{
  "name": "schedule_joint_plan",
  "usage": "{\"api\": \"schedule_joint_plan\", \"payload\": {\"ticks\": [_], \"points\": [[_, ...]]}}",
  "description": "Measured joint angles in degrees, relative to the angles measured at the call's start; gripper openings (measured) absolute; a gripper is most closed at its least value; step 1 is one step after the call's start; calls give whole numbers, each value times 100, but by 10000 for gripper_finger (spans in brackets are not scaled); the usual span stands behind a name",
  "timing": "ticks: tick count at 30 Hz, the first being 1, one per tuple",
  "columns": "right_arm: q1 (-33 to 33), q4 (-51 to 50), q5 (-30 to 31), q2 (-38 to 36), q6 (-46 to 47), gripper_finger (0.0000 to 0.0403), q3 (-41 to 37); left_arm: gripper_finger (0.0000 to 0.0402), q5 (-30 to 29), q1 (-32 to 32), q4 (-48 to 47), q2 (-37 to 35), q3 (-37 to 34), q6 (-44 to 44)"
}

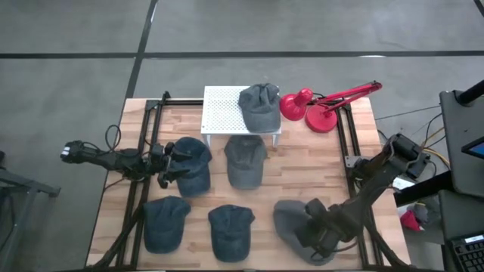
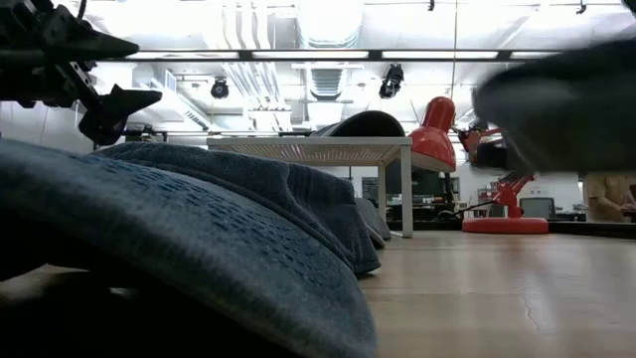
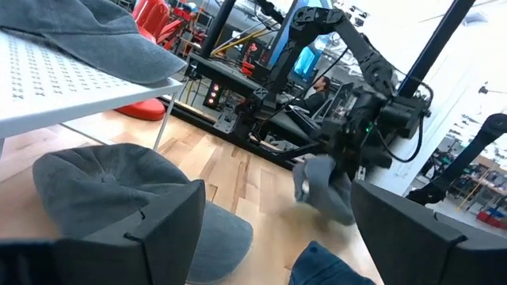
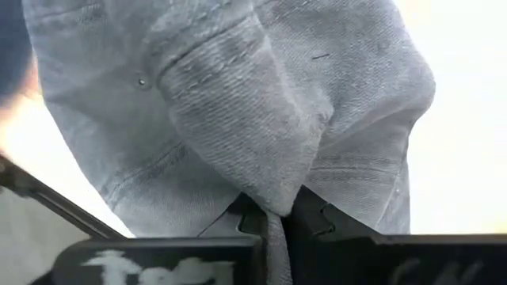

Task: Pick & Place hat
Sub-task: Stack the bottom gray cap on the gray cap on the shelf

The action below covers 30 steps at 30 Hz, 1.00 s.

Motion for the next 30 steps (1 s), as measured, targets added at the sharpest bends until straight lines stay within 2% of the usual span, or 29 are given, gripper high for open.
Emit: {"api": "schedule_joint_plan", "payload": {"ticks": [7, 15, 21, 30], "points": [[0, -914, 949, -376, -314, 12, 827, 317, 0, -2, 0, 0, 0, -277], [-338, -1000, 2227, -756, -549, 12, 1300, 317, 0, -2, 0, 0, 0, -282], [-1161, -986, 2852, -835, -885, 12, 1590, 317, 0, -1, 0, 0, -2, -286], [-2981, -941, 3179, -835, -2174, 12, 2244, 317, -2, -2, 0, 0, -2, -578]]}}
